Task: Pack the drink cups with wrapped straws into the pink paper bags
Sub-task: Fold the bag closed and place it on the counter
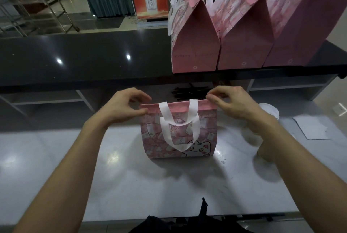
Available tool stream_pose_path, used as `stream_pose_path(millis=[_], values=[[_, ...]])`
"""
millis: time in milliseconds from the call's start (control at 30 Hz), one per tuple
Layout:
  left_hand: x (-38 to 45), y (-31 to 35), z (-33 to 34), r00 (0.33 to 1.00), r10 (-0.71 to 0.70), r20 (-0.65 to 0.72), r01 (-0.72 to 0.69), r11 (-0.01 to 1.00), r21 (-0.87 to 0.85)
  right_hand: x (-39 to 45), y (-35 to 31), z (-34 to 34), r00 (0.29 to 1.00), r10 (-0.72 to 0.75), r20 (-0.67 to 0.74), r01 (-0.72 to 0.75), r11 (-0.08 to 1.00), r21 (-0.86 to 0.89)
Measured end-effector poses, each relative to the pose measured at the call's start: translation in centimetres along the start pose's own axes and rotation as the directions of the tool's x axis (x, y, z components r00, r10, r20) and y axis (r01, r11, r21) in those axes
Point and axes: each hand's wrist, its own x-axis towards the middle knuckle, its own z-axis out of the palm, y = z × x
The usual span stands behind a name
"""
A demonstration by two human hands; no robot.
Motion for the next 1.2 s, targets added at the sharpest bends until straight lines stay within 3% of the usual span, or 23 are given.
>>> stream_pose_path(millis=[133, 300, 400, 533, 633, 767, 867, 933, 1033, 1200], values=[[1.4, 3.1, -0.7, 0.992, 0.069, -0.105, -0.075, 0.996, -0.049, 1.9, -4.2, -0.1, 0.996, -0.082, -0.028, 0.084, 0.995, 0.059], [4.0, 7.0, 2.1, 0.986, 0.042, 0.162, -0.085, 0.959, 0.269, 4.6, -7.6, 2.0, 0.955, -0.056, 0.29, 0.138, 0.954, -0.268], [4.5, 7.1, 3.8, 0.987, 0.026, 0.158, -0.081, 0.931, 0.355, 4.8, -7.5, 3.2, 0.968, -0.052, 0.245, 0.129, 0.942, -0.311], [4.1, 6.7, 4.6, 0.997, 0.06, 0.052, -0.076, 0.925, 0.372, 4.2, -7.1, 3.9, 0.971, -0.16, 0.179, 0.201, 0.949, -0.243], [3.9, 5.8, 4.4, 0.996, 0.048, 0.073, -0.067, 0.954, 0.292, 4.0, -6.5, 3.6, 0.973, -0.126, 0.192, 0.165, 0.965, -0.206], [1.9, 2.4, 1.3, 0.98, -0.041, 0.193, 0.049, 0.998, -0.036, 2.1, -3.2, 0.8, 0.983, 0.004, 0.185, -0.01, 0.999, 0.032], [1.0, -0.6, 0.4, 0.97, -0.101, 0.223, 0.095, 0.995, 0.036, 0.5, -0.4, -0.2, 0.971, 0.11, 0.214, -0.105, 0.994, -0.035], [1.4, -1.0, 1.1, 0.981, -0.14, 0.134, 0.131, 0.989, 0.073, 0.4, 0.3, 0.4, 0.974, 0.156, 0.166, -0.146, 0.987, -0.071], [2.0, -0.9, 2.1, 0.988, -0.144, 0.05, 0.14, 0.987, 0.075, 0.4, 0.8, 1.4, 0.989, 0.128, 0.074, -0.125, 0.991, -0.044], [2.1, -1.4, 2.7, 0.991, -0.133, -0.026, 0.134, 0.988, 0.076, -0.9, 1.0, 2.0, 0.992, 0.103, 0.067, -0.099, 0.994, -0.051]])
